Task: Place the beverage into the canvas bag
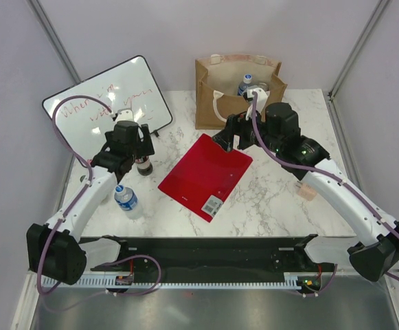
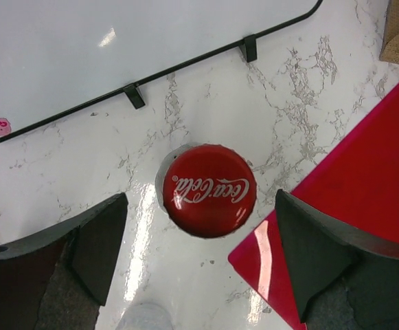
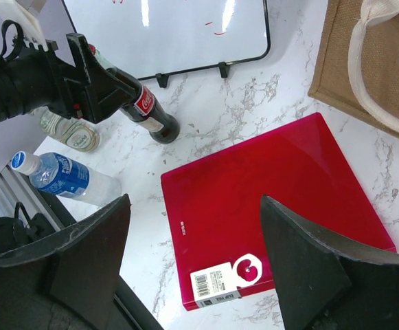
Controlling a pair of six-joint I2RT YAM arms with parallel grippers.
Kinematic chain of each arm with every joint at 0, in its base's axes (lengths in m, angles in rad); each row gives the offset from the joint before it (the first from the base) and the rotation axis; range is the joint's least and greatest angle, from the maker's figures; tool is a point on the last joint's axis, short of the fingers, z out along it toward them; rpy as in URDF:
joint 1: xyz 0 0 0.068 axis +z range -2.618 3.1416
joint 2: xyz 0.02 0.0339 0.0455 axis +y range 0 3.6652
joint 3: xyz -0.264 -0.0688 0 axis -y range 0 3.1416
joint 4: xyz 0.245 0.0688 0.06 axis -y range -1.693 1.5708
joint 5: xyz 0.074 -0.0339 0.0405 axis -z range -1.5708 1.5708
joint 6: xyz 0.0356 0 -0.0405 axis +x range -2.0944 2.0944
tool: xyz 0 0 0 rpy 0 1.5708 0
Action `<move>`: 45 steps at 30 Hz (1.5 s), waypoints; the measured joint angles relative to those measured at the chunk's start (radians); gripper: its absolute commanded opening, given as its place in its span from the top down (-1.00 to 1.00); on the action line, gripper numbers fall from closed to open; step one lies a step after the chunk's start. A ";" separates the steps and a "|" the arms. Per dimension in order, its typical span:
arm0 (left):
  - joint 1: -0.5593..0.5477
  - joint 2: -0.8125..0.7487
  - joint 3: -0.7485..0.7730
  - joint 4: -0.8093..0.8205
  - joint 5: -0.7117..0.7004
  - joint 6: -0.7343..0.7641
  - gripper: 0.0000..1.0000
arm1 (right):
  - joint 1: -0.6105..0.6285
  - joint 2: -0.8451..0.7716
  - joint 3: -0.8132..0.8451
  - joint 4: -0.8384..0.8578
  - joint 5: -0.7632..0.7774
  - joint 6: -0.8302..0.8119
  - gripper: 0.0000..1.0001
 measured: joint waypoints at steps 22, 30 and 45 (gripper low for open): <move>0.015 0.081 -0.090 0.243 0.016 0.032 0.71 | 0.000 -0.043 -0.005 -0.002 -0.023 -0.007 -0.67; 0.006 0.081 -0.089 0.243 0.046 0.037 0.95 | 0.000 -0.056 -0.008 -0.016 -0.023 -0.008 -0.67; -0.084 0.107 0.164 -0.064 0.079 0.062 0.95 | 0.000 -0.060 -0.082 -0.023 0.016 -0.011 -0.66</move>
